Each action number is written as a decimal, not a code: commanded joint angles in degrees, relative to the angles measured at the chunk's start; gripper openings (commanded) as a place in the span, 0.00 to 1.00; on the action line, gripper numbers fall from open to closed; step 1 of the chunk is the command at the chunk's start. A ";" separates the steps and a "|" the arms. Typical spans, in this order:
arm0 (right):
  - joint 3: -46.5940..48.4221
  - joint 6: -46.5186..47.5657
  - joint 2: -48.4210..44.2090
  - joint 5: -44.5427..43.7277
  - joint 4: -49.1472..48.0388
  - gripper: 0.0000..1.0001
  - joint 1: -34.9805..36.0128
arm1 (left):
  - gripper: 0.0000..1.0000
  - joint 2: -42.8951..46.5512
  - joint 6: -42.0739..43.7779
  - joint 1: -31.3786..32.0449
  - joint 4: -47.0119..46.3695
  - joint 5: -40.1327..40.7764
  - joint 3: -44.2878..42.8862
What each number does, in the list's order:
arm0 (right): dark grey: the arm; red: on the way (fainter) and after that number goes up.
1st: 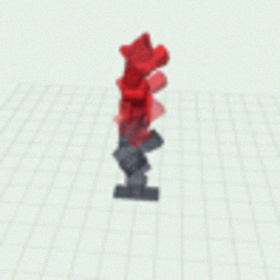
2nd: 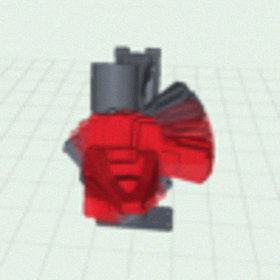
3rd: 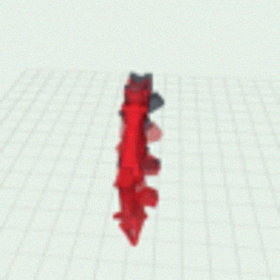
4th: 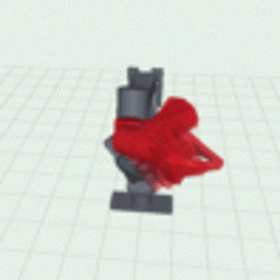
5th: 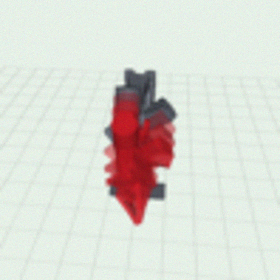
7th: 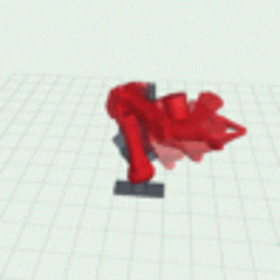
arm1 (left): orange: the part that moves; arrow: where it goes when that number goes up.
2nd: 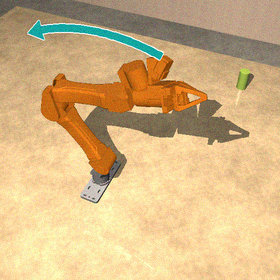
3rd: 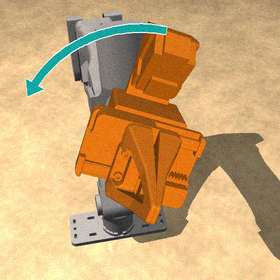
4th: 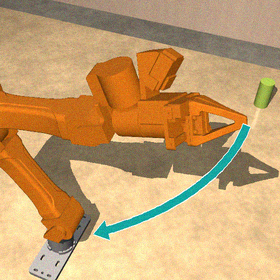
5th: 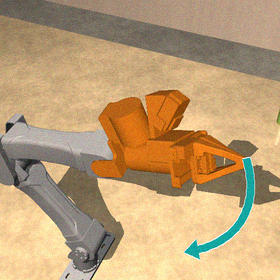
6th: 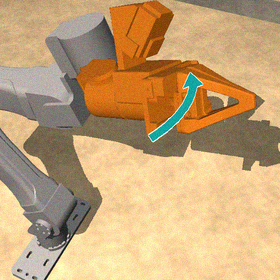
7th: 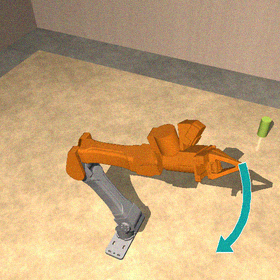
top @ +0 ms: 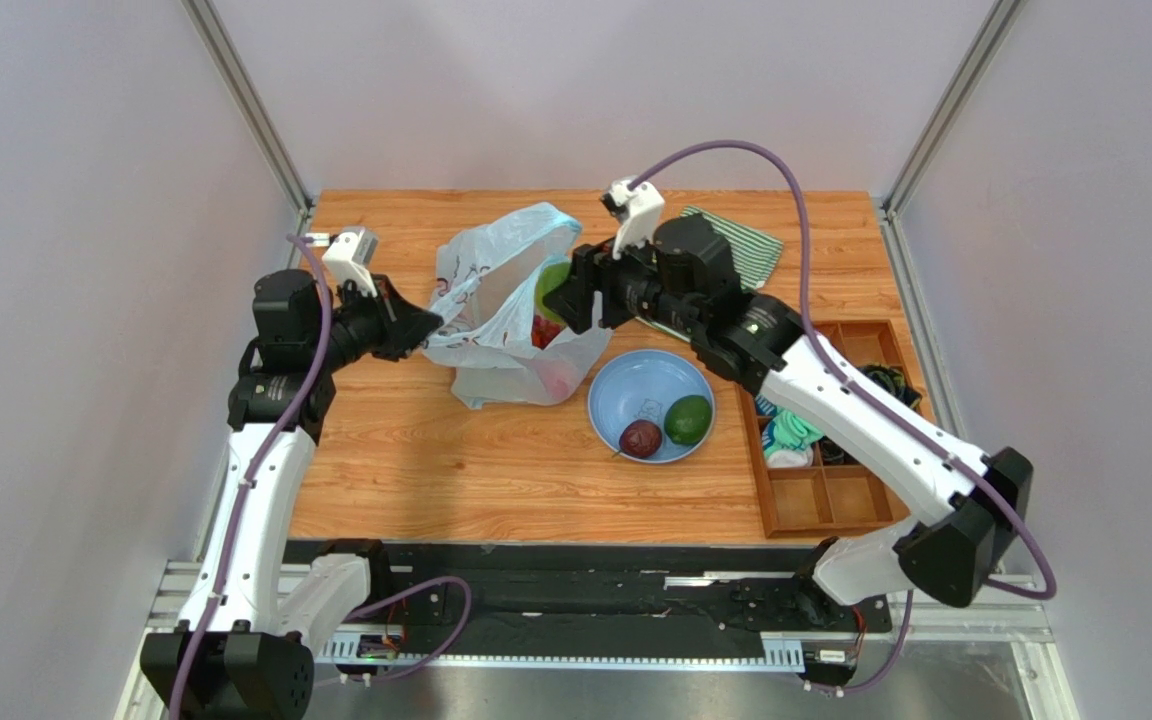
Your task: Place the fruits into the plastic bag
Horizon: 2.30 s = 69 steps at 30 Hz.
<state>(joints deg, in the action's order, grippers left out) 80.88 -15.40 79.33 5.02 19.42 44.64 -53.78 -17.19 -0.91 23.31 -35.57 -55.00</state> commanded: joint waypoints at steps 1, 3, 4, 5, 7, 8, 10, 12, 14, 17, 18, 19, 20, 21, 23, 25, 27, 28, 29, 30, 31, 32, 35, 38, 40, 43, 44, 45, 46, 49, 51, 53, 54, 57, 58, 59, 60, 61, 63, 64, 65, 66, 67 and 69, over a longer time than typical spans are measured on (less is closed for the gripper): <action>8.23 2.83 5.82 -0.62 -2.98 0.18 1.67 | 0.00 0.96 0.84 -0.41 -2.04 -1.69 -1.25; 10.86 3.62 9.94 -1.23 -2.55 0.18 1.85 | 0.00 0.87 0.75 -0.50 -2.22 -2.04 -1.25; 13.66 3.88 11.36 -1.32 -1.76 0.18 1.85 | 0.00 0.96 0.67 -0.41 -2.22 -2.13 -1.16; 14.82 4.06 12.59 -1.32 -1.67 0.18 1.94 | 0.00 0.96 0.58 -0.50 -2.39 -2.22 -1.16; 17.63 4.59 15.06 -1.41 -1.93 0.18 2.03 | 0.00 0.96 0.49 -0.50 -2.39 -2.48 -1.07; 18.69 4.76 15.85 -1.41 -1.93 0.18 2.20 | 0.00 0.96 0.58 -0.41 -2.57 -2.57 -1.07; 21.32 5.11 18.30 -1.94 -1.84 0.18 2.20 | 0.00 0.96 0.49 -0.41 -2.65 -2.57 -1.07; 22.82 5.64 20.07 -3.34 -1.49 0.18 2.20 | 0.00 0.87 0.32 -0.41 -2.74 -2.75 -1.07; 24.40 6.34 22.44 -4.48 -1.32 0.18 2.29 | 0.00 0.96 0.32 -0.41 -2.83 -2.92 -0.98; 25.37 6.61 24.99 -4.84 -1.66 0.18 2.29 | 0.00 0.96 0.23 -0.50 -3.01 -3.27 -0.90; 25.55 6.61 25.61 -4.84 -1.58 0.18 2.38 | 0.00 0.87 0.14 -0.50 -3.01 -3.28 -0.90; 25.64 6.52 26.13 -4.84 -1.49 0.18 2.29 | 0.00 0.78 0.14 -0.41 -3.01 -3.28 -0.90; 25.82 6.61 27.36 -4.93 -1.23 0.18 2.29 | 0.00 0.78 0.14 -0.41 -3.01 -3.36 -0.90; 25.99 6.52 27.98 -4.84 -0.01 0.18 2.29 | 0.00 0.78 0.14 -0.50 -2.92 -3.36 -0.90; 25.64 6.44 29.21 -4.93 1.05 0.18 2.38 | 0.00 0.87 0.14 -0.41 -3.01 -3.28 -0.90; 23.54 6.08 29.30 -4.84 1.94 0.18 2.47 | 0.00 0.96 0.14 -0.50 -2.92 -3.10 -0.90; 21.26 5.64 28.95 -4.32 1.67 0.18 2.73 | 0.00 0.96 0.05 -0.50 -3.01 -2.84 -0.90; 19.07 5.47 28.86 -4.14 1.59 0.18 2.90 | 0.00 0.96 0.05 -0.41 -3.01 -2.75 -0.90; 17.92 5.29 28.86 -4.14 1.50 0.18 3.25 | 0.00 0.96 0.05 -0.41 -2.92 -2.75 -0.90; 16.95 4.94 28.95 -4.05 1.32 0.18 3.34 | 0.00 0.87 -0.04 -0.50 -3.01 -2.66 -0.90; 15.29 4.68 29.13 -3.79 1.32 0.18 3.43 | 0.00 0.87 -0.04 -0.50 -2.83 -2.66 -0.90; 14.66 4.41 29.30 -3.70 1.32 0.18 3.43 | 0.00 0.87 -0.04 -0.41 -2.92 -2.57 -0.90; 12.81 3.18 30.09 -3.17 1.76 0.19 3.52 | 0.00 0.78 -0.12 -0.41 -2.92 -2.57 -0.90; 11.76 2.48 30.88 -2.91 2.38 0.20 3.70 | 0.00 0.69 -0.12 -0.41 -2.83 -2.57 -0.90; 11.67 2.48 31.23 -2.91 2.99 0.23 3.78 | 0.00 0.52 -0.21 -0.50 -2.83 -2.57 -0.81; 12.19 2.57 31.59 -2.38 3.52 0.30 3.87 | 0.00 0.43 -0.21 -0.41 -2.83 -2.57 -0.90; 12.28 2.48 31.85 -2.21 3.61 0.34 3.87 | 0.00 0.43 -0.21 -0.50 -2.83 -2.57 -0.90; 12.63 2.57 32.03 -1.68 3.61 0.38 3.87 | 0.00 0.43 -0.21 -0.41 -2.74 -2.57 -0.90; 12.81 2.74 32.11 -1.42 3.69 0.46 3.96 | 0.00 0.43 -0.21 -0.41 -2.83 -2.57 -0.90; 13.69 2.83 32.99 -0.45 4.13 0.59 4.05 | 0.00 0.34 -0.21 -0.50 -2.74 -2.57 -0.90; 14.30 3.18 33.43 -0.18 4.66 0.70 4.22 | 0.00 0.17 -0.30 -0.41 -2.83 -2.57 -0.90; 14.74 3.62 33.61 -0.18 5.19 0.77 4.40 | 0.00 0.25 -0.30 -0.41 -2.83 -2.75 -0.90; 14.83 3.71 33.61 -0.36 5.10 0.77 4.49 | 0.00 0.34 -0.21 -0.41 -2.83 -2.75 -0.90; 15.01 3.97 33.35 -0.45 5.10 0.78 4.58 | 0.00 0.43 -0.21 -0.41 -2.83 -2.66 -0.90; 15.18 3.89 33.08 -0.45 5.19 0.81 4.58 | 0.00 0.43 -0.30 -0.41 -2.74 -2.75 -0.90; 15.27 3.97 33.08 -0.53 5.19 0.82 4.58 | 0.00 0.34 -0.21 -0.41 -2.83 -2.75 -0.90; 15.44 3.97 33.00 -0.45 5.19 0.83 4.58 | 0.00 0.34 -0.30 -0.41 -2.83 -2.75 -0.90; 15.53 4.06 32.65 -0.45 5.19 0.84 4.58 | 0.00 0.34 -0.21 -0.41 -2.83 -2.75 -0.90; 15.89 4.06 32.38 -0.27 5.10 0.84 4.58 | 0.00 0.43 -0.30 -0.41 -2.83 -2.75 -0.90; 15.97 4.06 32.03 -0.27 5.10 0.84 4.66 | 0.00 0.43 -0.30 -0.50 -2.83 -2.75 -0.90; 15.97 4.06 31.77 -0.27 4.75 0.84 4.58 | 0.00 0.43 -0.30 -0.50 -2.83 -2.75 -0.90; 15.97 3.97 31.68 -0.18 4.66 0.84 4.66 | 0.00 0.43 -0.21 -0.50 -2.74 -2.75 -0.90; 16.06 3.97 31.42 -0.10 4.58 0.84 4.58 | 0.00 0.43 -0.30 -0.50 -2.83 -2.66 -0.90; 16.15 3.97 30.71 0.17 4.31 0.83 4.58 | 0.00 0.52 -0.30 -0.50 -2.74 -2.66 -0.90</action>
<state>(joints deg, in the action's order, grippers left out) 94.48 -12.10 112.95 4.32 24.82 48.95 -53.74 -17.47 -0.91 22.83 -37.47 -55.00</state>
